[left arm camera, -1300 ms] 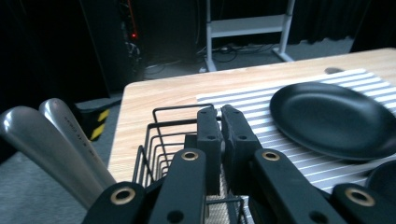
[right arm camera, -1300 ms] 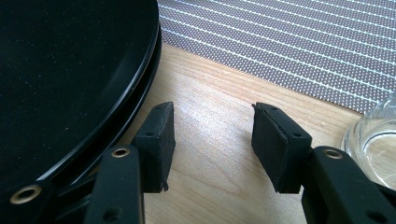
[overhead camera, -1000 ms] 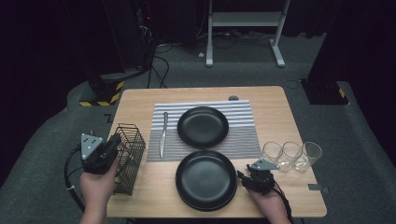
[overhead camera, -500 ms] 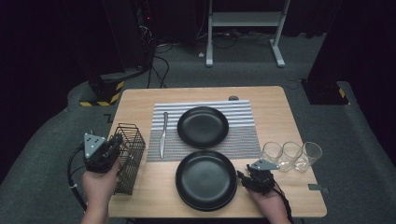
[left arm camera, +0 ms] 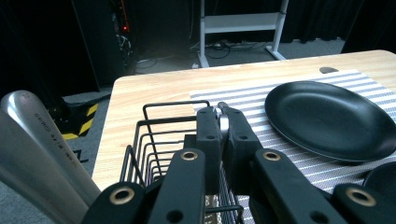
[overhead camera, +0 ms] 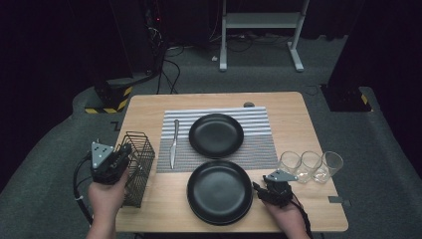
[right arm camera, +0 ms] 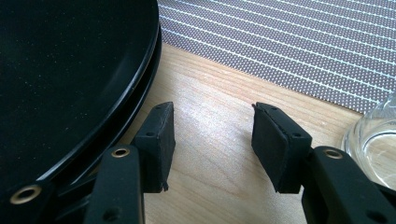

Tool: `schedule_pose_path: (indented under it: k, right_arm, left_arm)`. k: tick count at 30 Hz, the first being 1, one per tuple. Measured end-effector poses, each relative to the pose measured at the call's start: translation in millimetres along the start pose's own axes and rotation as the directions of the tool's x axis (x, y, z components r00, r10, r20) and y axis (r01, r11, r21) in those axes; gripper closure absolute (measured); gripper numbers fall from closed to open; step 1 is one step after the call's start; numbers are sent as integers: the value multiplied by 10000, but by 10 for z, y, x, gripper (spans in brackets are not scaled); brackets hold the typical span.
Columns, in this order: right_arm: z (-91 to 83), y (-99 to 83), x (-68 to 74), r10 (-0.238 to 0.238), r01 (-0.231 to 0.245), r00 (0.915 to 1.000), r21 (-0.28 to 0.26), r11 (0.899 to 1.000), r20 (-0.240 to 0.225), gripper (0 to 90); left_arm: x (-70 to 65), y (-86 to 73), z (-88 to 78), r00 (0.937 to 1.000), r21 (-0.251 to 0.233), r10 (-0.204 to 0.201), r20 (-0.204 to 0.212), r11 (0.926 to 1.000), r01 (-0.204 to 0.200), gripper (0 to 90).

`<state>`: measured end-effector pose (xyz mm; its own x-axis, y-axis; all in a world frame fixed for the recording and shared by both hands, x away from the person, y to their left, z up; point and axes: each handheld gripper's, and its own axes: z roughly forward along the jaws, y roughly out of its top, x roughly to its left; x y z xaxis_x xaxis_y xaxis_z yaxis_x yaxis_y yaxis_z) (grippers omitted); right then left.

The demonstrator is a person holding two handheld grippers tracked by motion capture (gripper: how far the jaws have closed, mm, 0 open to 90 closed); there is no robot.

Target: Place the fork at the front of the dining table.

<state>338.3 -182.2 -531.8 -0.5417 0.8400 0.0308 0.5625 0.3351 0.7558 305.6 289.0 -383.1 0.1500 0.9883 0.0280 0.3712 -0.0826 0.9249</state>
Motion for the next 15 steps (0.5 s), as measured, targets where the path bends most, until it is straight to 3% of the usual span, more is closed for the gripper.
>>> schedule_pose_path:
  k: [4,15]
  right_arm:
    - [-1,-1,-2,-1,1,10000,-19,10000,-7,489]
    - [0,-1,1,-1,1,10000,35,10000,4,489]
  left_arm:
    - [1,-2,-3,10000,-3,72,30,10000,-72,859]
    - [21,1,-19,9993,-176,-366,94,9992,367,859]
